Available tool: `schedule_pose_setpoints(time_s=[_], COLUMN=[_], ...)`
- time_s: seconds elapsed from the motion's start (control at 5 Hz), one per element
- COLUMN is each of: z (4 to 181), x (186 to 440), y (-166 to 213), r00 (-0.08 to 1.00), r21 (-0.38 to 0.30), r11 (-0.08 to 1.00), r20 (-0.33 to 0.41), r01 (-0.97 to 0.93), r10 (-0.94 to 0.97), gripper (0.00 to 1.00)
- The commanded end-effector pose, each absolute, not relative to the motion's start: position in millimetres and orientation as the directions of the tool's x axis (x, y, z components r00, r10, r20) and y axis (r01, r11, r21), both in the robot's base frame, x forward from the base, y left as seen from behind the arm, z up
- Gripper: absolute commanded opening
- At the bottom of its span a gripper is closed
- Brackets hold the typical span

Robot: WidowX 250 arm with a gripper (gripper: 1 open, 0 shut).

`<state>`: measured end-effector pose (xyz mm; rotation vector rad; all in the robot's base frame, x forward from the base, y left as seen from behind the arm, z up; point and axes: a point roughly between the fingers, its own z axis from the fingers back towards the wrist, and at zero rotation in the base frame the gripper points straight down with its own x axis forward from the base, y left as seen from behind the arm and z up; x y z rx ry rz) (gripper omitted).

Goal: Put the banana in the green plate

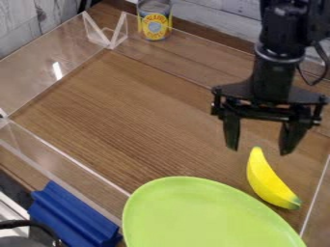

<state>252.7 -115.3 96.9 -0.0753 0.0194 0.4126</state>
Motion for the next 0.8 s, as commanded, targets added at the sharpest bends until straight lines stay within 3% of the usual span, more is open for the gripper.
schedule_pose_setpoints(time_s=[0.0,0.6], z=[91.7,44.8], x=[257.1,259.3], y=[-120.4,-131.8], r00=[0.913,0.886], r21=[-0.099,-0.132], r11=[0.908,0.879], r20=[-0.003,0.015], r01=[-0.407,-0.458], r10=[0.408,0.464], gripper=[1.00,1.00])
